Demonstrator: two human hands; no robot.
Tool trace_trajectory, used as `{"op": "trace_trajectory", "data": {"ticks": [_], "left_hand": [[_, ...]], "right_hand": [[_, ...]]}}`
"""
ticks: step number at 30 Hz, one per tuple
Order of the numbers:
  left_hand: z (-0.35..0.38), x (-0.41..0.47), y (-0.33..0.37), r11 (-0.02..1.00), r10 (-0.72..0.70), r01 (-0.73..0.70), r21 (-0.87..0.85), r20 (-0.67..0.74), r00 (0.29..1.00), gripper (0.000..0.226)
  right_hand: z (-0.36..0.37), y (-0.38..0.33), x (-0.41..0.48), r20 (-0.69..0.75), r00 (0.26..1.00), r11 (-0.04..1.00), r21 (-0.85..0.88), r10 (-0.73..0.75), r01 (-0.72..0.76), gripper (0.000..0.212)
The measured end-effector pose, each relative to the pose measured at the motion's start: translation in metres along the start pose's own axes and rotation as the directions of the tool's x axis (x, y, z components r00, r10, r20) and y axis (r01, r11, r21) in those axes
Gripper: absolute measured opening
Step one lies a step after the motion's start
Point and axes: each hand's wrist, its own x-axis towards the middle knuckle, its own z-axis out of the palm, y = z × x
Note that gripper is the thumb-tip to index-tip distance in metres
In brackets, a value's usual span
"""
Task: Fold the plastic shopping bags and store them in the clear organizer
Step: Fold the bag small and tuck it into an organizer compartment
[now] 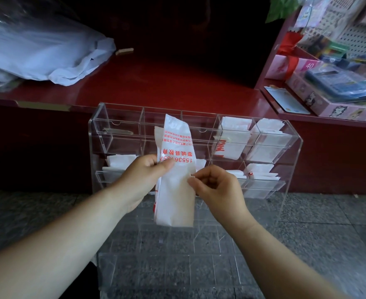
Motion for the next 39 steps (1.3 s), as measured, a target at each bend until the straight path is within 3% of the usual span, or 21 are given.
{"op": "trace_trajectory", "data": {"ticks": [5,7,8,10,12,15,18,21,25,26,28,30,32,34,37,39], "left_hand": [[0.003,-0.002,-0.003,0.996,0.042,-0.043,0.079,0.016,0.999,0.022],[0.000,0.000,-0.002,0.998,0.037,-0.036,0.056,-0.015,0.999,0.022],[-0.001,0.001,-0.001,0.999,0.027,-0.026,0.040,-0.020,0.999,0.021],[-0.003,0.001,0.002,1.000,0.000,0.000,0.012,-0.001,1.000,0.020],[-0.003,0.000,0.003,1.000,-0.022,0.022,-0.010,0.018,1.000,0.019],[-0.003,-0.002,0.006,0.997,-0.060,0.062,-0.038,0.045,0.997,0.019],[-0.003,-0.004,0.006,0.992,-0.113,0.117,-0.046,0.079,0.991,0.016],[-0.001,-0.003,0.008,0.987,-0.139,0.141,-0.073,0.025,0.990,0.015],[0.000,-0.002,0.011,0.961,-0.156,0.163,-0.222,0.050,0.986,0.026],[0.000,-0.002,0.011,0.952,-0.152,0.167,-0.256,0.075,0.985,0.033],[0.001,-0.002,0.010,0.946,-0.141,0.170,-0.275,0.125,0.982,0.033],[0.002,-0.003,0.009,0.941,-0.149,0.184,-0.284,0.140,0.979,0.029],[0.003,-0.002,0.006,0.943,-0.146,0.180,-0.279,0.140,0.979,0.030],[0.004,-0.001,0.002,0.955,-0.116,0.152,-0.253,0.149,0.982,0.031],[0.006,-0.004,0.001,0.978,-0.082,0.119,-0.171,0.210,0.974,0.057],[0.009,-0.007,-0.002,0.995,-0.051,0.064,-0.071,0.171,0.984,0.043]], "right_hand": [[-0.001,0.004,0.002,-0.016,1.000,0.999,-0.035,0.003,-0.004,0.026],[-0.001,0.006,0.000,-0.080,0.991,0.988,-0.123,-0.109,0.098,0.022],[-0.003,0.007,0.000,-0.098,0.963,0.941,-0.259,-0.249,0.217,0.017],[-0.008,0.011,0.003,0.048,0.830,0.673,-0.560,-0.556,0.484,0.027],[-0.010,0.020,0.006,0.243,0.680,0.385,-0.673,-0.691,0.632,0.039],[-0.003,0.021,0.006,0.269,0.600,0.296,-0.676,-0.753,0.675,0.034],[-0.001,0.023,0.007,0.226,0.556,0.322,-0.621,-0.800,0.715,0.017],[-0.002,0.027,0.008,0.191,0.575,0.370,-0.599,-0.795,0.710,0.020],[0.000,0.025,0.003,0.063,0.738,0.628,-0.481,-0.671,0.612,0.023],[0.002,0.023,0.001,0.002,0.798,0.713,-0.447,-0.603,0.540,0.021],[0.005,0.016,-0.001,-0.115,0.911,0.879,-0.336,-0.395,0.339,0.039],[0.004,0.011,-0.002,-0.135,0.973,0.969,-0.186,-0.189,0.162,0.046],[0.001,0.005,-0.002,-0.134,0.985,0.990,-0.111,-0.107,0.092,0.022],[0.000,0.004,0.000,-0.134,0.987,0.990,-0.123,-0.083,0.067,0.028],[0.001,0.008,0.004,-0.114,0.991,0.980,-0.192,-0.073,0.050,0.048],[0.000,0.008,0.005,-0.069,0.995,0.970,-0.238,-0.073,0.054,0.045]]}}
